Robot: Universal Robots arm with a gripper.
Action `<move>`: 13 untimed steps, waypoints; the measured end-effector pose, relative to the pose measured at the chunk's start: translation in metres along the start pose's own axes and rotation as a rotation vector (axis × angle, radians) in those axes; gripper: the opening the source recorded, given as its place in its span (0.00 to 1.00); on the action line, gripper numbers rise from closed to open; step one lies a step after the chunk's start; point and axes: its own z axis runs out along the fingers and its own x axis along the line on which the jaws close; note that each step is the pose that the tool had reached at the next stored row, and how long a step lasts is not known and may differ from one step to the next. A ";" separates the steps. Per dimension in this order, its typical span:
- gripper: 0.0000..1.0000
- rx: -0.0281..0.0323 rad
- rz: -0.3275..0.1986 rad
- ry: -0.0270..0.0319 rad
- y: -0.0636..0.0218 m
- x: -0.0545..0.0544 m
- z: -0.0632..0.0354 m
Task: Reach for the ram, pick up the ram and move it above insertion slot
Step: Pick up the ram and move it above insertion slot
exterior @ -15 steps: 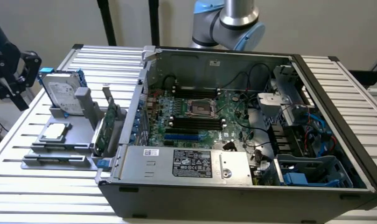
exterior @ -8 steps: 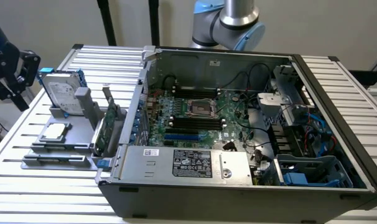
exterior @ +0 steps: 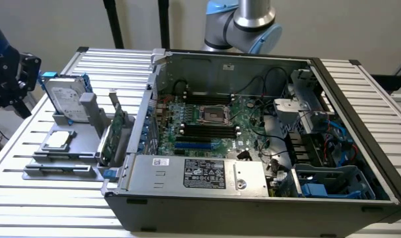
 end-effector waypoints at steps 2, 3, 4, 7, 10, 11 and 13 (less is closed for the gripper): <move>0.11 0.0016 -0.036 0.0004 0.0000 0.000 0.0004; 0.11 0.0026 -0.055 0.0004 0.0000 0.000 0.0007; 0.11 0.0036 -0.073 0.0007 0.0000 0.000 0.0009; 0.11 0.0069 -0.128 0.0008 0.0000 0.000 0.0015; 0.11 0.0106 -0.183 0.0008 0.0000 0.000 0.0022; 0.11 0.0118 -0.201 0.0008 -0.0001 0.000 0.0024; 0.11 0.0147 -0.236 0.0006 -0.0001 0.000 0.0028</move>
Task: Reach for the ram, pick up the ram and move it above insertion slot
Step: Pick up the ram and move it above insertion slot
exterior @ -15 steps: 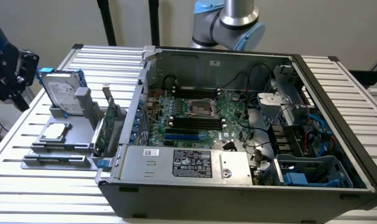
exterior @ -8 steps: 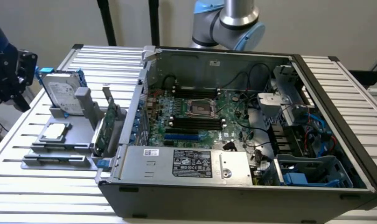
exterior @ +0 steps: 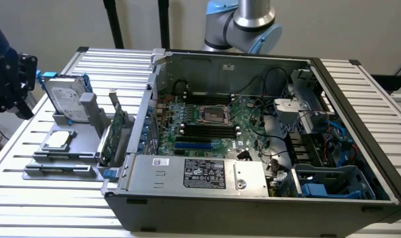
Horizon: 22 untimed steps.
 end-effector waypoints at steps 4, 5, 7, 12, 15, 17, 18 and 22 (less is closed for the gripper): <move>0.11 0.0064 -0.073 -0.0004 0.0000 0.000 0.0009; 0.11 0.0068 -0.091 -0.0003 0.0000 0.000 0.0011; 0.11 0.0073 -0.127 0.0001 0.0000 0.000 0.0018; 0.11 0.0071 -0.198 0.0014 0.0002 0.000 0.0033; 0.12 0.0070 -0.202 0.0014 0.0002 0.000 0.0033; 0.24 0.0072 -0.202 0.0013 0.0002 0.000 0.0034; 0.24 0.0071 -0.202 0.0013 0.0002 0.000 0.0035; 0.36 0.0072 -0.202 0.0013 0.0001 0.000 0.0087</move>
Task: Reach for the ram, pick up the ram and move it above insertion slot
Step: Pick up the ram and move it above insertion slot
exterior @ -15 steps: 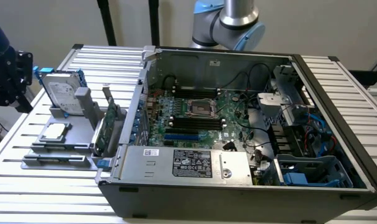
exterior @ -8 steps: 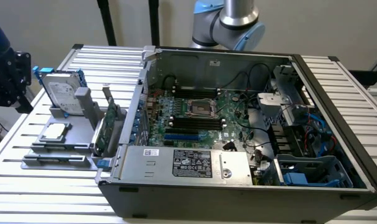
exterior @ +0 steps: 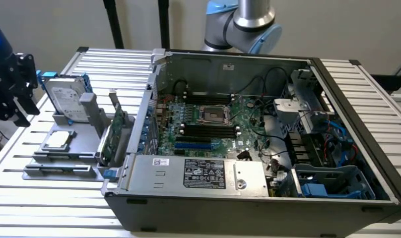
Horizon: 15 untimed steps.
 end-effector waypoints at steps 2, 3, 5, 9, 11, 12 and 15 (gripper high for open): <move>0.36 0.0000 0.000 0.0000 0.0000 0.000 0.0036; 0.36 -0.0001 -0.001 0.0001 -0.0001 0.000 0.0055; 0.36 0.0000 -0.001 0.0001 -0.0001 0.000 0.0091; 0.36 -0.0001 -0.003 0.0001 -0.0002 0.001 0.0164; 0.36 -0.0001 -0.003 0.0001 -0.0003 0.001 0.0201; 0.36 -0.0001 -0.004 0.0001 -0.0003 0.001 0.0219; 0.36 0.0000 -0.004 0.0000 -0.0003 0.001 0.0274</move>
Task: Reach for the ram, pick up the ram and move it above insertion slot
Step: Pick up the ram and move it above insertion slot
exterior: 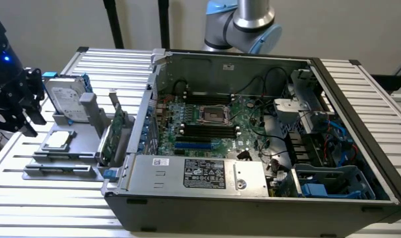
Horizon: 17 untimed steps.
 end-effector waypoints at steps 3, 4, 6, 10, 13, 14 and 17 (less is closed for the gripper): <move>0.36 0.0000 0.000 0.0000 0.0000 0.000 0.0054; 0.36 -0.0002 -0.001 0.0002 0.0001 0.001 0.0072; 0.36 0.0000 -0.001 0.0000 0.0002 0.001 0.0109; 0.36 -0.0001 -0.001 0.0001 0.0006 0.002 0.0181; 0.36 -0.0001 -0.001 0.0000 0.0009 0.003 0.0236; 0.36 0.0000 -0.001 0.0000 0.0010 0.004 0.0254; 0.36 -0.0002 -0.001 0.0002 0.0013 0.005 0.0309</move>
